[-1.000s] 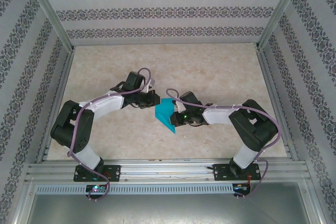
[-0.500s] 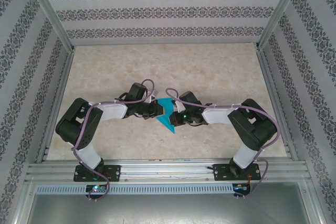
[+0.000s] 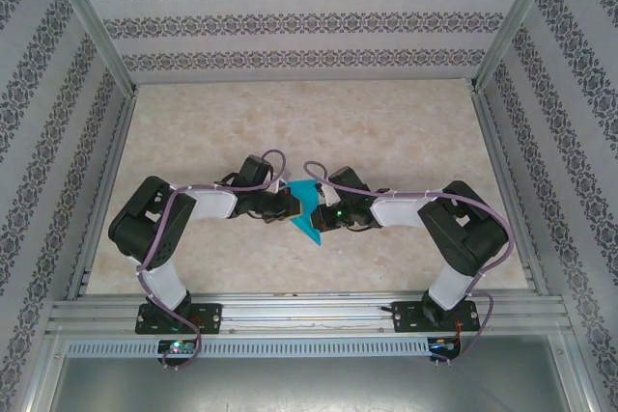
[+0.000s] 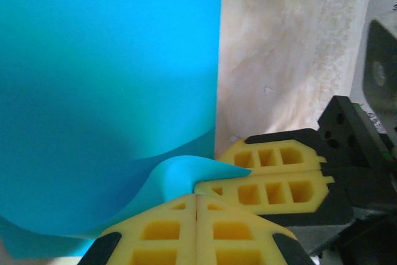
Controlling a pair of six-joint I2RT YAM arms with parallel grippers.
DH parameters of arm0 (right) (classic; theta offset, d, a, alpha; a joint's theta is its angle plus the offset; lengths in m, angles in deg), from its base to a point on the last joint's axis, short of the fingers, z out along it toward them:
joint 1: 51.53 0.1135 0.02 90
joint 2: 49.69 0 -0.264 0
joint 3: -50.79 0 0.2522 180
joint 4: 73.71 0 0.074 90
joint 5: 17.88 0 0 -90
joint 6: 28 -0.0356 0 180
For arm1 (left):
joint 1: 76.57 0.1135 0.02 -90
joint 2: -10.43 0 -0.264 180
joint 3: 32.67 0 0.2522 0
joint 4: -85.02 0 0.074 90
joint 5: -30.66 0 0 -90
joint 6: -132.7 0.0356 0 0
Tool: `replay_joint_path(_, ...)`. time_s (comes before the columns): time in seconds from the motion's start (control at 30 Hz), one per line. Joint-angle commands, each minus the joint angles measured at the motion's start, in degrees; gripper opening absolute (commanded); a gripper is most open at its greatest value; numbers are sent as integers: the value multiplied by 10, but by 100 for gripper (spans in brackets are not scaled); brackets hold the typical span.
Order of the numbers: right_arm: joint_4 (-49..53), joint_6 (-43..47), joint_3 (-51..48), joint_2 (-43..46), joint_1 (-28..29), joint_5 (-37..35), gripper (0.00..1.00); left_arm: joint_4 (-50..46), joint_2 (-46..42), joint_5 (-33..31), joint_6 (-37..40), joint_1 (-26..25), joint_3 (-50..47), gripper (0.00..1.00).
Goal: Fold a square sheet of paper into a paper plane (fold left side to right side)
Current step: Third fold the triangle at the center of the table.
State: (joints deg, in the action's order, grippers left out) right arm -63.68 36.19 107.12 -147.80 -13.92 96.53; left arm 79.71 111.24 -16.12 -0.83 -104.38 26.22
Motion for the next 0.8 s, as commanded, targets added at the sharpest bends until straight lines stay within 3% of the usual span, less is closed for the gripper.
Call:
replay_joint_path(0.0, 75, 0, -14, -36, -1, -30, 0, -19, 8, -12, 19, -6, -2, 4)
replay_joint_path(0.77, 81, 0, -14, -42, -2, -35, 0, -74, 7, -45, 33, -6, 0, 4)
